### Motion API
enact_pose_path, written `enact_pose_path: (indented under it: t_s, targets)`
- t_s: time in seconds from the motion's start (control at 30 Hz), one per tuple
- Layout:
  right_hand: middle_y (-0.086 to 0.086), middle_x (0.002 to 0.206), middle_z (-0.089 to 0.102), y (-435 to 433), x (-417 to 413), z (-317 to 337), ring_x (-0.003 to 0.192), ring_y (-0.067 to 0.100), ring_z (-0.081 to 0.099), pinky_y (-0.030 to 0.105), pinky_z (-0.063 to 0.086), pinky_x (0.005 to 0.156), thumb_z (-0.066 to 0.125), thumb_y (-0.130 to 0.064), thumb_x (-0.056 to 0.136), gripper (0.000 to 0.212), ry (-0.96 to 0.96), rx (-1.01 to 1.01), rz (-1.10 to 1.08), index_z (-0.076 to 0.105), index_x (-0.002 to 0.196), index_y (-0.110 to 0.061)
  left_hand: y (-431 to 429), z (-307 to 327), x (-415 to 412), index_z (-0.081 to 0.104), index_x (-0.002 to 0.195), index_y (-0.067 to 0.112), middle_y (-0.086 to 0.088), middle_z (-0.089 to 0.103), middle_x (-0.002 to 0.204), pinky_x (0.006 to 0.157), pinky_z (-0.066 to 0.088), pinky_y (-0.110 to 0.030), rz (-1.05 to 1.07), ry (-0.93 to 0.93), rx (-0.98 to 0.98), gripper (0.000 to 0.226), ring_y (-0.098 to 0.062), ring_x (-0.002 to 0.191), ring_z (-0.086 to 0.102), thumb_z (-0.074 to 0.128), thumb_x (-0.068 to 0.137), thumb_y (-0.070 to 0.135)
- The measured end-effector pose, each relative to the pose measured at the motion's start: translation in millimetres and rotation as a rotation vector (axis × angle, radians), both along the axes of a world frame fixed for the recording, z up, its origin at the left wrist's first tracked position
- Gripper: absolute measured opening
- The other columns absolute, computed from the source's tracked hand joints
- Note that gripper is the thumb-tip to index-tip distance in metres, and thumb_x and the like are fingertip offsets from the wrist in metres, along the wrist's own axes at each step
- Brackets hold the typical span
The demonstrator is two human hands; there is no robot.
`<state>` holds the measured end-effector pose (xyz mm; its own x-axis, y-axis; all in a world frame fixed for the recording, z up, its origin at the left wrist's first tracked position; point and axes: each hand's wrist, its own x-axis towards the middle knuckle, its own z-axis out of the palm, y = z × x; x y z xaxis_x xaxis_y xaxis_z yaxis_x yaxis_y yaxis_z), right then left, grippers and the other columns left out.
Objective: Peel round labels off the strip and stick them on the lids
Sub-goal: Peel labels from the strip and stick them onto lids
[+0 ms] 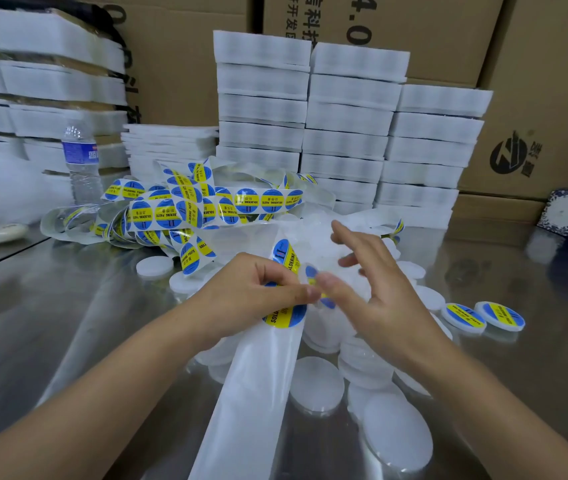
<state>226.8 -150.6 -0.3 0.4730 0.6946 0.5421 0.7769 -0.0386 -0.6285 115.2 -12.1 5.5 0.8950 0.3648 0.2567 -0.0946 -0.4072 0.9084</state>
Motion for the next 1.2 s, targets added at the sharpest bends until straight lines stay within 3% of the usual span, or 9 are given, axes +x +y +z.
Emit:
enact_pose_path:
  t_s: [0.13, 0.33, 0.57, 0.67, 0.77, 0.87, 0.97, 1.1, 1.2]
  targets:
    - [-0.032, 0.123, 0.042, -2, -3, -3, 0.113, -0.005, 0.042, 0.030, 0.036, 0.099, 0.067, -0.056, 0.064, 0.074, -0.201, -0.002, 0.053, 0.029, 0.127, -0.055, 0, 1, -1, 0.074, 0.061, 0.023, 0.002, 0.069, 0.066, 0.062, 0.046, -0.010, -0.029, 0.021, -0.023, 0.016, -0.002, 0.062, 0.059, 0.075, 0.069, 0.037]
    - [-0.020, 0.113, 0.054, 0, 2, -4, 0.106, -0.010, 0.050, 0.006, 0.036, 0.088, 0.081, -0.027, 0.070, 0.068, -0.186, 0.073, 0.093, 0.043, 0.125, -0.036, -1, 1, -1, 0.068, 0.056, 0.024, 0.003, 0.065, 0.063, 0.063, 0.044, -0.014, -0.066, 0.020, -0.029, 0.027, -0.007, 0.062, 0.055, 0.069, 0.082, 0.015]
    - [-0.028, 0.111, 0.052, -1, 1, -4, 0.106, 0.000, 0.041, 0.018, 0.035, 0.092, 0.081, -0.034, 0.068, 0.069, -0.313, 0.053, -0.016, 0.049, 0.130, -0.027, 0, -3, 0, 0.071, 0.060, 0.023, 0.003, 0.067, 0.067, 0.071, 0.044, -0.022, -0.009, 0.022, -0.002, 0.019, -0.006, 0.067, 0.057, 0.070, 0.079, 0.022]
    - [-0.022, 0.108, 0.055, -2, 6, -2, 0.103, 0.002, 0.039, 0.006, 0.030, 0.086, 0.077, -0.037, 0.070, 0.068, -0.284, 0.073, -0.092, 0.049, 0.131, -0.026, 0, -5, 3, 0.076, 0.068, 0.030, 0.012, 0.074, 0.077, 0.070, 0.047, -0.012, 0.045, -0.061, -0.017, 0.020, 0.003, 0.073, 0.062, 0.067, 0.084, 0.023]
    - [-0.011, 0.108, 0.057, -7, 25, 4, 0.108, 0.014, 0.039, 0.016, 0.029, 0.085, 0.073, -0.039, 0.073, 0.069, -0.270, 0.068, -0.313, 0.045, 0.134, -0.023, 5, -6, 7, 0.075, 0.086, 0.032, 0.015, 0.074, 0.093, 0.074, 0.049, -0.008, 0.120, -0.148, -0.078, 0.019, 0.004, 0.087, 0.065, 0.070, 0.082, 0.015]
    - [0.004, 0.121, 0.058, -19, 55, 9, 0.113, 0.030, 0.038, 0.037, 0.030, 0.090, 0.067, -0.037, 0.080, 0.065, -0.299, -0.196, -0.661, 0.040, 0.136, -0.019, 10, -8, 8, 0.070, 0.096, 0.032, 0.015, 0.074, 0.098, 0.082, 0.053, -0.016, 0.120, -0.172, -0.092, 0.037, 0.001, 0.090, 0.067, 0.071, 0.079, 0.000]
    - [0.012, 0.123, 0.054, -35, 82, 6, 0.113, 0.033, 0.038, 0.040, 0.029, 0.087, 0.061, -0.031, 0.081, 0.052, -0.286, -0.486, -0.928, 0.043, 0.126, -0.014, 12, -10, 8, 0.068, 0.098, 0.037, 0.016, 0.073, 0.099, 0.083, 0.053, -0.017, 0.115, -0.185, -0.048, 0.047, -0.001, 0.093, 0.066, 0.066, 0.080, -0.007]
    - [0.013, 0.134, 0.045, -54, 106, -1, 0.124, 0.034, 0.034, 0.039, 0.026, 0.097, 0.056, -0.034, 0.083, 0.053, -0.117, -0.770, -1.055, 0.041, 0.131, -0.015, 12, -12, 8, 0.053, 0.118, 0.053, 0.019, 0.067, 0.112, 0.079, 0.053, -0.019, 0.105, -0.237, 0.009, 0.075, -0.003, 0.092, 0.066, 0.067, 0.078, -0.008]
    - [0.011, 0.135, 0.046, -58, 113, -5, 0.125, 0.033, 0.035, 0.039, 0.026, 0.098, 0.053, -0.041, 0.084, 0.052, -0.063, -0.892, -1.065, 0.044, 0.129, -0.016, 11, -10, 9, 0.038, 0.121, 0.064, 0.041, 0.058, 0.106, 0.068, 0.054, -0.019, 0.105, -0.287, -0.001, 0.091, -0.007, 0.075, 0.062, 0.067, 0.076, -0.010]
